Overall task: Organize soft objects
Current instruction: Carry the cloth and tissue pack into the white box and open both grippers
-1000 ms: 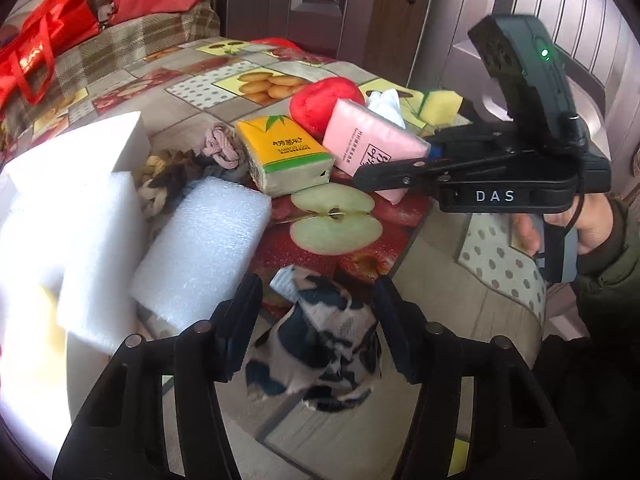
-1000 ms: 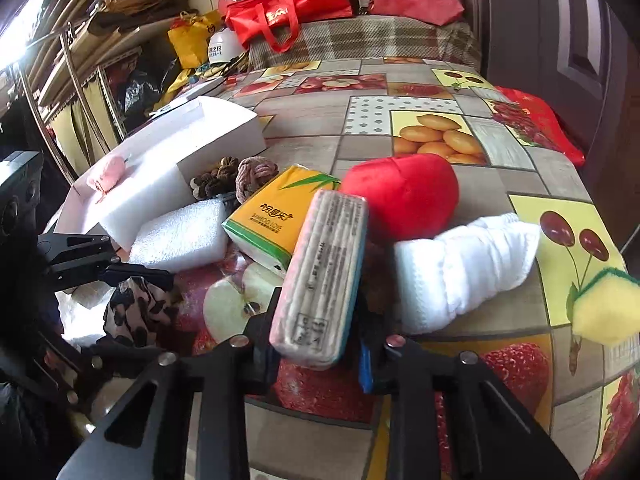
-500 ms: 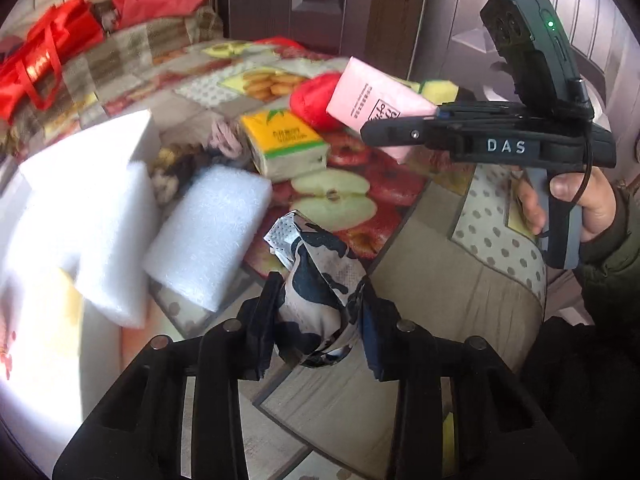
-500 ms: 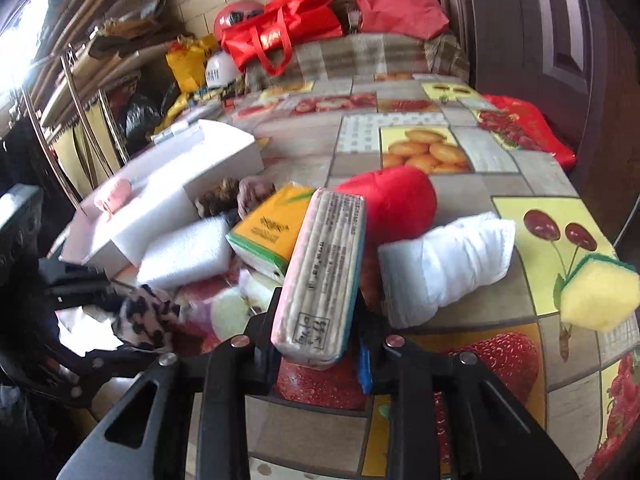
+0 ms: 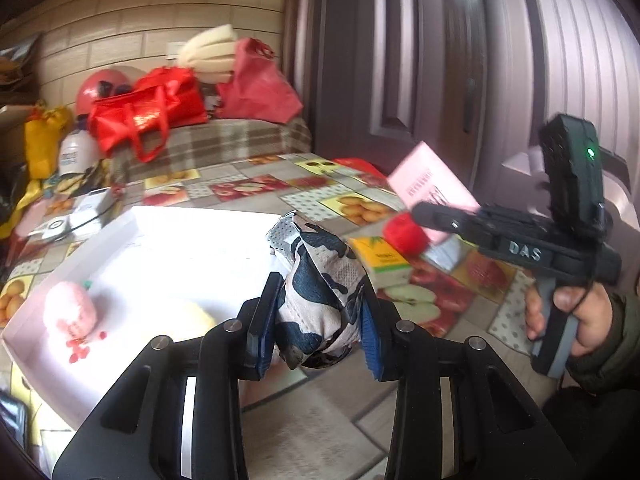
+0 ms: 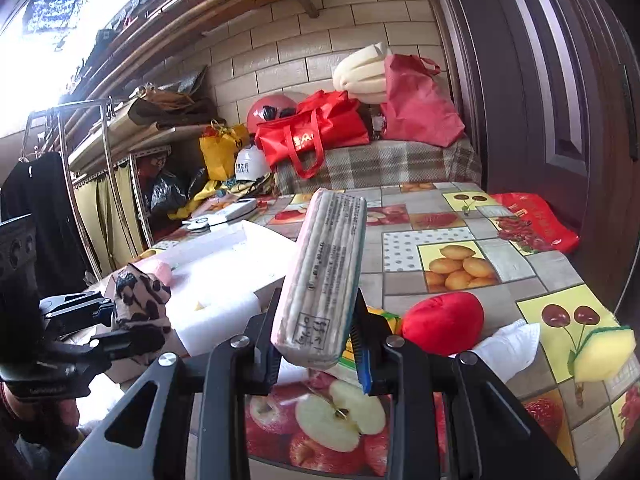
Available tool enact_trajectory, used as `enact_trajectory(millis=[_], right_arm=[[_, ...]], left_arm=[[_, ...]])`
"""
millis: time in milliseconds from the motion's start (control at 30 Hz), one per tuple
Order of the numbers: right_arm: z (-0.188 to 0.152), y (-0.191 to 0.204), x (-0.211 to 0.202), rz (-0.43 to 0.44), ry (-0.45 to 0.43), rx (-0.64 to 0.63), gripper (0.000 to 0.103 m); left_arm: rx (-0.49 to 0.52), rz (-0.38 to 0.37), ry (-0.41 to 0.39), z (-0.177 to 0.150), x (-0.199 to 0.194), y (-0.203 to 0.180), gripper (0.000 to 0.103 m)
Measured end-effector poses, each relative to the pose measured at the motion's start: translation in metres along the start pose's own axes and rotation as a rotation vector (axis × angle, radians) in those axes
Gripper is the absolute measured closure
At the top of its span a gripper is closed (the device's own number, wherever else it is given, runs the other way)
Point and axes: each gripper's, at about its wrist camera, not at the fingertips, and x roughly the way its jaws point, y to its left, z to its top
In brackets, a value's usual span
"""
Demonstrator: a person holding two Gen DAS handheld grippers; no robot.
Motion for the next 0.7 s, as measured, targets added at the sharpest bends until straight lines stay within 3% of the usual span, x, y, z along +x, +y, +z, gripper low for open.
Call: enact_trajectory(millis=[200,567,700], right_arm=[[0.002,0.023,0.009,0.017,-0.024,-0.042,0.074],[0.001,0.062,0.034,0.087,0.006,-0.126,0.074],[0.002,0.074,0.043,0.103,0.006,-0.14,0.074]], left_arm=[[-0.042,0.111,-0.054,-0.001,-0.014,0.023,0.068],[-0.08,0.251,-0.077,-0.004,-0.018,0.059,0.068],[-0.045,0.354,-0.077,-0.008,-0.016,0.076,0.068]])
